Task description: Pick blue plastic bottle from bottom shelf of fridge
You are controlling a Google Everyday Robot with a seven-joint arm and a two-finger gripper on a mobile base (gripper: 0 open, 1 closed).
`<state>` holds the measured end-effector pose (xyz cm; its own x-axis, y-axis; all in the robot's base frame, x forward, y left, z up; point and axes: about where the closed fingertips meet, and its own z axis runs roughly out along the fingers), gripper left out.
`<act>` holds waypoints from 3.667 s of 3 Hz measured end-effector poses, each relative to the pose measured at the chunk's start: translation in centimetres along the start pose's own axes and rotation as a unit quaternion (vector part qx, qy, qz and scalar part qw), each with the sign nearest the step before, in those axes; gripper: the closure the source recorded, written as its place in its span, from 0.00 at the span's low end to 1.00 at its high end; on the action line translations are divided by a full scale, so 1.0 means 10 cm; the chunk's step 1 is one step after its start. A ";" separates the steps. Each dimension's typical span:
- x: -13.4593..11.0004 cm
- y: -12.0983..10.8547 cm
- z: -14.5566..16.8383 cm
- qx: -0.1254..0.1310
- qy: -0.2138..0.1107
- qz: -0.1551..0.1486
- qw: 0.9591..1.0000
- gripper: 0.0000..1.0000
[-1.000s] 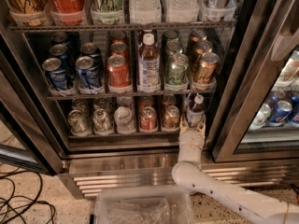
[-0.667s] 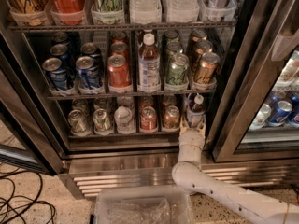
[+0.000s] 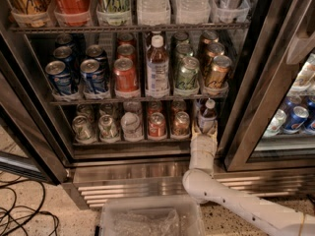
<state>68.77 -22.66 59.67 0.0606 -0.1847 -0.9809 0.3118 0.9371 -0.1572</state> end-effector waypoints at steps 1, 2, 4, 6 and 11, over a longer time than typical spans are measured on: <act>-0.09 -0.18 0.01 0.005 -0.011 -0.016 1.000 1.00; -0.27 -0.28 -0.10 0.008 -0.031 -0.013 0.999 1.00; -0.61 -0.33 -0.46 -0.017 -0.059 0.008 0.998 1.00; -0.88 -0.35 -1.44 -0.111 -0.036 0.021 0.993 1.00; -1.51 0.27 -1.93 -0.423 -0.110 -0.012 0.899 1.00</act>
Offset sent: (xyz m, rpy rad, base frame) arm -0.0668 -0.0201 0.0666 -0.0549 -0.1531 0.0254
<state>50.36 -11.58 71.81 0.2794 -0.1743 -0.9442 -0.5122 0.8047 -0.3001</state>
